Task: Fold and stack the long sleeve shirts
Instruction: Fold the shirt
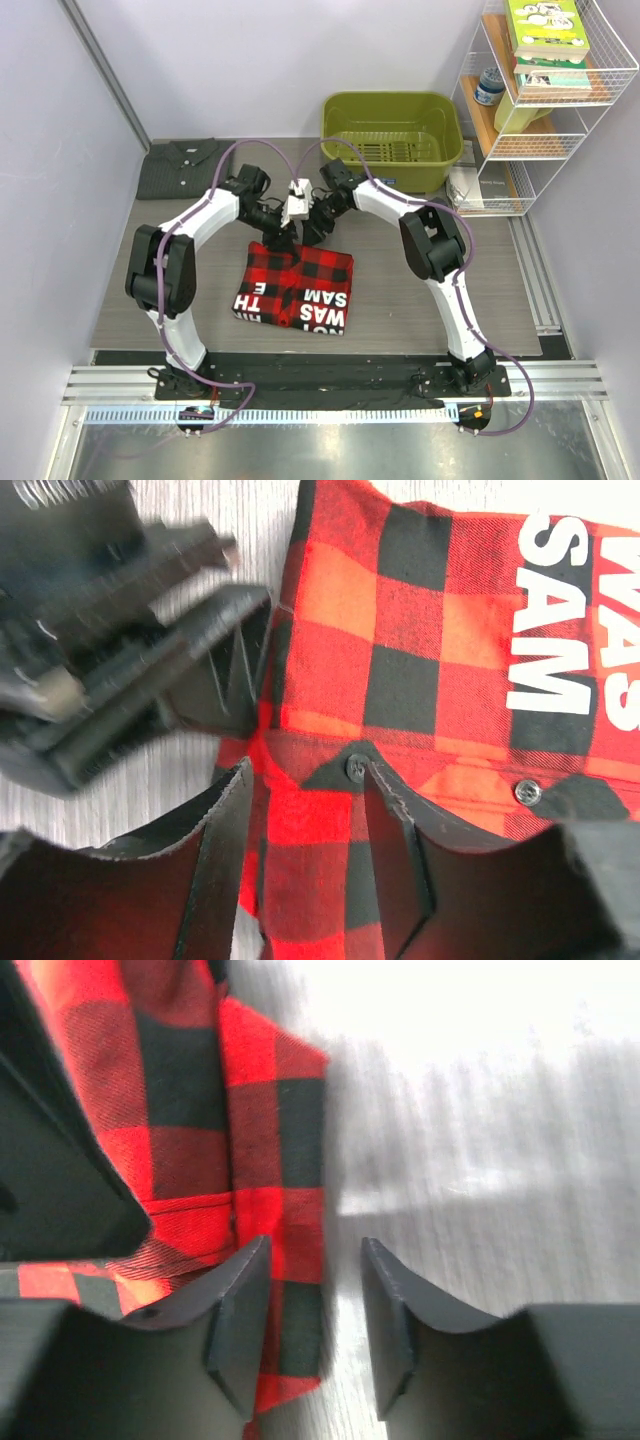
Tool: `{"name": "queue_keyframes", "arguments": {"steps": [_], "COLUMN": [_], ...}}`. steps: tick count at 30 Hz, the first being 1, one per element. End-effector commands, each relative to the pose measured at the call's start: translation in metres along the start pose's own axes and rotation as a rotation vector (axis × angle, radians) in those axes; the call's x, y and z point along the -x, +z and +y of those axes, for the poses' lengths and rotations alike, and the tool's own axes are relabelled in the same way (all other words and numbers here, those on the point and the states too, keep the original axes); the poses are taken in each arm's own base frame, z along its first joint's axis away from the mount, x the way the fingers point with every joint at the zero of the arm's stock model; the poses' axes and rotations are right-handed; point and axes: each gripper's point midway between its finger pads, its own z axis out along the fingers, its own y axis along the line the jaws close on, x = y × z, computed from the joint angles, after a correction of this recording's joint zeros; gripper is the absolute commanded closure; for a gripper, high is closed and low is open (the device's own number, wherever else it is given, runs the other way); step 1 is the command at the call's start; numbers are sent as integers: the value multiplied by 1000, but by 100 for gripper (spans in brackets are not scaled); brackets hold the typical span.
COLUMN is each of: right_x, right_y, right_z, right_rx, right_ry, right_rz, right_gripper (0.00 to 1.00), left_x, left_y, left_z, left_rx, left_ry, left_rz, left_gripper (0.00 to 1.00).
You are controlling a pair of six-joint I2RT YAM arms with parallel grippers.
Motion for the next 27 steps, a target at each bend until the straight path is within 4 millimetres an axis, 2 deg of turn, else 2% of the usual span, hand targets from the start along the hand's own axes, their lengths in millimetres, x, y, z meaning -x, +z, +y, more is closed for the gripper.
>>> {"name": "queue_keyframes", "arguments": {"steps": [1,2,3,4,6,8,10,11,13,16,19,22,24,26,27], "right_x": [46,52,59,63,60,52,34,28,8,-15,-41,-56,-61,-64,-63], "right_y": [-45,-53,-70,-80,-96,-107,-109,-106,-99,-91,-83,-80,-80,-83,-85], "right_z": [-22,-23,-24,-23,-18,-1,15,20,25,24,22,26,33,41,44], "right_rx": [-153,-174,-199,-212,-218,-205,-178,-169,-152,-149,-143,-119,-91,-62,-53], "right_ry": [-6,29,45,59,104,125,145,153,177,180,180,178,183,178,173], "right_rz": [-77,-91,-107,-116,-120,-108,-83,-72,-33,17,79,122,137,152,151], "right_gripper": [47,43,42,40,36,29,24,19,18,17,16,16,18,26,32], "left_x": [11,16,11,6,-2,-12,-23,-21,-29,-32,-46,-57,-60,-63,-64], "left_y": [-36,-46,-52,-61,-70,-73,-67,-68,-61,-60,-52,-48,-47,-45,-45], "left_z": [10,15,6,8,2,-2,-11,-9,-12,-9,-8,-6,-4,-5,-6], "left_rx": [53,69,43,59,54,38,-20,-29,-84,-115,-137,-130,-123,-127,-133], "left_ry": [-126,-147,-236,-287,-355,-384,-439,-441,-503,-533,-554,-564,-566,-571,-579], "left_rz": [-41,-45,-29,-31,-5,33,64,66,79,99,130,160,165,168,171], "left_gripper": [50,49,49,47,45,44,43,43,40,38,38,43,48,51,57]}}
